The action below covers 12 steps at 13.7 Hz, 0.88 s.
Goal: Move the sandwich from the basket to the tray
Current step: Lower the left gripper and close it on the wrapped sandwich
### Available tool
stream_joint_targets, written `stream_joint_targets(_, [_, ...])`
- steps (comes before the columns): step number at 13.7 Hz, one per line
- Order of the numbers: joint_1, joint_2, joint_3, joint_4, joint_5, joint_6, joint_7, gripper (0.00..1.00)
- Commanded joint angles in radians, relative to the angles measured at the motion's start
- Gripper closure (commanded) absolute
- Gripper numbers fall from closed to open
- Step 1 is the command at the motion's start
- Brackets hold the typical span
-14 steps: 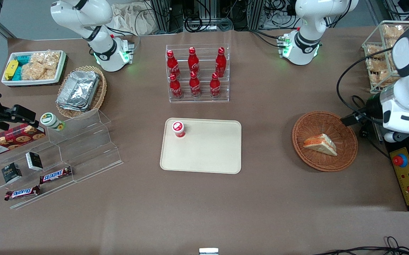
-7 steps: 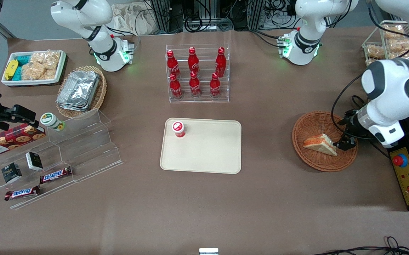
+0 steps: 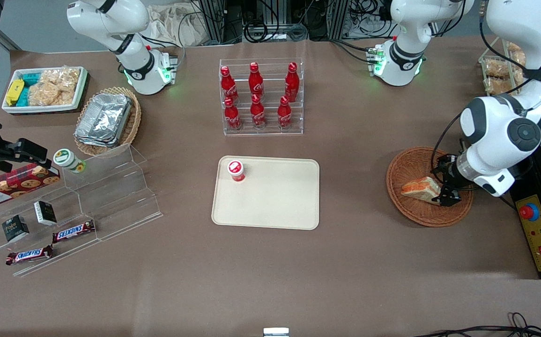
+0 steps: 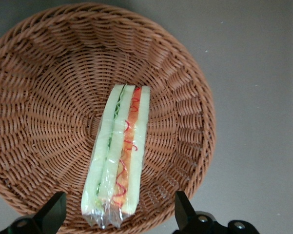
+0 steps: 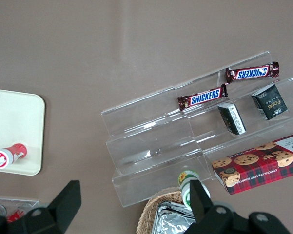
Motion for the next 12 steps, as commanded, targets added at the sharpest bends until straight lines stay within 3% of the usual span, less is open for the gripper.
stream_joint_targets(1, [-0.011,0.033,0.000,-0.012,0.001,0.053,-0.025,0.00])
stream_joint_targets(4, [-0.026,0.066,0.000,-0.015,0.011,0.066,-0.025,0.00])
stream_joint_targets(5, [-0.026,0.076,0.000,-0.015,0.046,0.073,-0.025,0.01])
stream_joint_targets(6, [-0.026,0.087,0.000,-0.015,0.064,0.085,-0.027,0.20])
stream_joint_targets(8, [-0.026,0.104,-0.002,-0.013,0.116,0.087,-0.022,1.00])
stream_joint_targets(12, [-0.026,0.072,-0.002,0.008,0.150,0.055,-0.017,1.00])
